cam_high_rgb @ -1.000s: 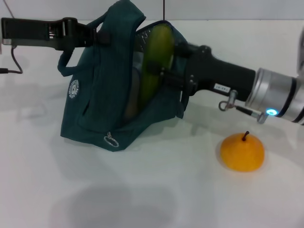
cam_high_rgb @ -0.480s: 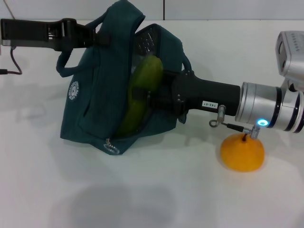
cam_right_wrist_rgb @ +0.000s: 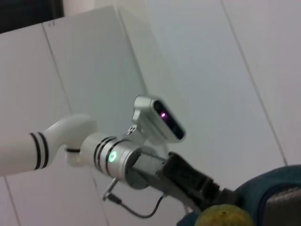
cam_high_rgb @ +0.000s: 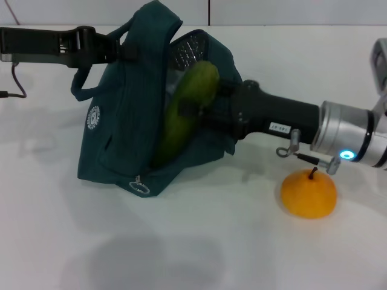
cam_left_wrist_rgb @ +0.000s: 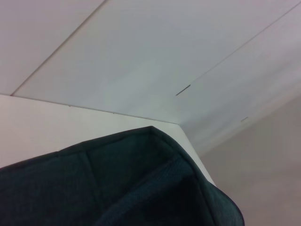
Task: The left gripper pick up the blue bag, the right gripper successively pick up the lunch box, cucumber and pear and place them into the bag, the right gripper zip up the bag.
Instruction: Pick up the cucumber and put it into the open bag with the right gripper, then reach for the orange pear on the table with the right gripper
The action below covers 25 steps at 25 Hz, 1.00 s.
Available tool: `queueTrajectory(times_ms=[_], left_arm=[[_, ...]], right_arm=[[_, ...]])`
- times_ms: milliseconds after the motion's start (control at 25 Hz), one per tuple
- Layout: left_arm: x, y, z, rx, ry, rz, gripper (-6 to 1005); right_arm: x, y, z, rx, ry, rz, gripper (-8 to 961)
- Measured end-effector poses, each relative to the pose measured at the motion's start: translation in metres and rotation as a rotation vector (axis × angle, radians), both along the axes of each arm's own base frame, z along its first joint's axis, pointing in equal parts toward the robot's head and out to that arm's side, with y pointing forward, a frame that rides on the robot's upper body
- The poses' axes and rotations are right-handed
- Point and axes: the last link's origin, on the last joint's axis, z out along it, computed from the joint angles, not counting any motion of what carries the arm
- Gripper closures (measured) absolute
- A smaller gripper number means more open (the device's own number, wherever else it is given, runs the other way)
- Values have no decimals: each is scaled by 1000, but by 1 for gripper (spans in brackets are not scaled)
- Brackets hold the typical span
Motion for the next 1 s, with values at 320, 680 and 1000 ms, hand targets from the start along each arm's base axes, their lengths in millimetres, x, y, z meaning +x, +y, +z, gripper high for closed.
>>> queueTrajectory(times_ms=[320,680,1000], left_arm=[[-1,0,0,0,-1,1,945],[-4,-3,0,7,-3,3,945],[-10,-6,1,10,-5,18,945]], right_arm=[[4,7,3,45,-38,-3,339],[29,-8,38,191,91,-8,315],[83,-38,71,335,60,-19,313]])
